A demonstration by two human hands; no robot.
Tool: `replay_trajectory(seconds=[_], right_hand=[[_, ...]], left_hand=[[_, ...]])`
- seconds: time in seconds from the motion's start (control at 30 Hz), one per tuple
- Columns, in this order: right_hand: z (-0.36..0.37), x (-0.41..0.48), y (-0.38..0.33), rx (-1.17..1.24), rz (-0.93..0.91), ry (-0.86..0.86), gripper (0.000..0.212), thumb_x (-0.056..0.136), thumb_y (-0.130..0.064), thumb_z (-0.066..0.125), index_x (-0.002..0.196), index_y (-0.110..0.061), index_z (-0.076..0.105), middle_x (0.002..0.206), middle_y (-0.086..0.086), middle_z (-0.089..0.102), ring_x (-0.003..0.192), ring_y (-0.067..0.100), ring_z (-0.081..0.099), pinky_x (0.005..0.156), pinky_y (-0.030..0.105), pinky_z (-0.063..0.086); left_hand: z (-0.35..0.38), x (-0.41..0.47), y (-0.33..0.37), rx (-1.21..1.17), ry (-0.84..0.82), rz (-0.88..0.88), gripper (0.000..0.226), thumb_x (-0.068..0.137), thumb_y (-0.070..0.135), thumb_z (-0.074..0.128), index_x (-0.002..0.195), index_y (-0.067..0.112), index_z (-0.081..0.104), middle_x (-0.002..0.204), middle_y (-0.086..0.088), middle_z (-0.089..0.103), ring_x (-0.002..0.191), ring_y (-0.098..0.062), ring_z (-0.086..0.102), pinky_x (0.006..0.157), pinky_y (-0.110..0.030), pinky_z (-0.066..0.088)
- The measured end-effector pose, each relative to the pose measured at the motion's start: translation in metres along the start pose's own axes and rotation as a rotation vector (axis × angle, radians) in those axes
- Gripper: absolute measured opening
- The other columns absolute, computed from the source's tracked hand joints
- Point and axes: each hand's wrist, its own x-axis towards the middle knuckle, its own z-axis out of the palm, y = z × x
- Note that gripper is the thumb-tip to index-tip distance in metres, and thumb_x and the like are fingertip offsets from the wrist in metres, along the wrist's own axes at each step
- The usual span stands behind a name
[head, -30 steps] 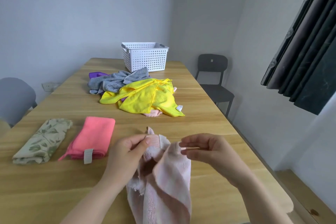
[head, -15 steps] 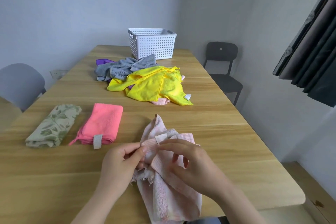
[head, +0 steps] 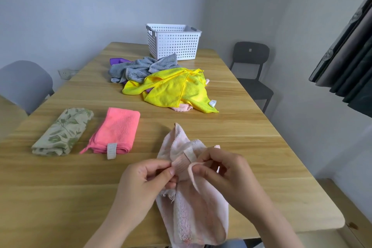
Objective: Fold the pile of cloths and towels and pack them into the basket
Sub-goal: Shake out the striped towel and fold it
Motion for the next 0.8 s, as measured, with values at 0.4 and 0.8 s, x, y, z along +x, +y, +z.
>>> replay_trajectory(seconds=[0.4, 0.8], right_hand=[[0.007, -0.004, -0.003, -0.02, 0.055, 0.068, 0.008, 0.081, -0.018, 0.074, 0.076, -0.024, 0.069, 0.069, -0.022, 0.064, 0.067, 0.004, 0.057, 0.057, 0.009, 0.036], [-0.012, 0.005, -0.002, -0.16, 0.008, 0.017, 0.014, 0.082, -0.03, 0.072, 0.073, -0.022, 0.064, 0.059, -0.014, 0.055, 0.053, 0.004, 0.044, 0.051, 0.013, 0.03]], left_hand=[[0.011, -0.009, 0.012, 0.045, -0.095, 0.042, 0.018, 0.084, 0.004, 0.064, 0.085, 0.016, 0.078, 0.08, -0.005, 0.074, 0.072, -0.018, 0.071, 0.07, -0.029, 0.057], [0.007, 0.002, 0.02, 0.149, -0.013, 0.167, 0.014, 0.069, 0.032, 0.067, 0.076, 0.022, 0.074, 0.061, -0.003, 0.067, 0.054, -0.013, 0.059, 0.058, -0.028, 0.049]])
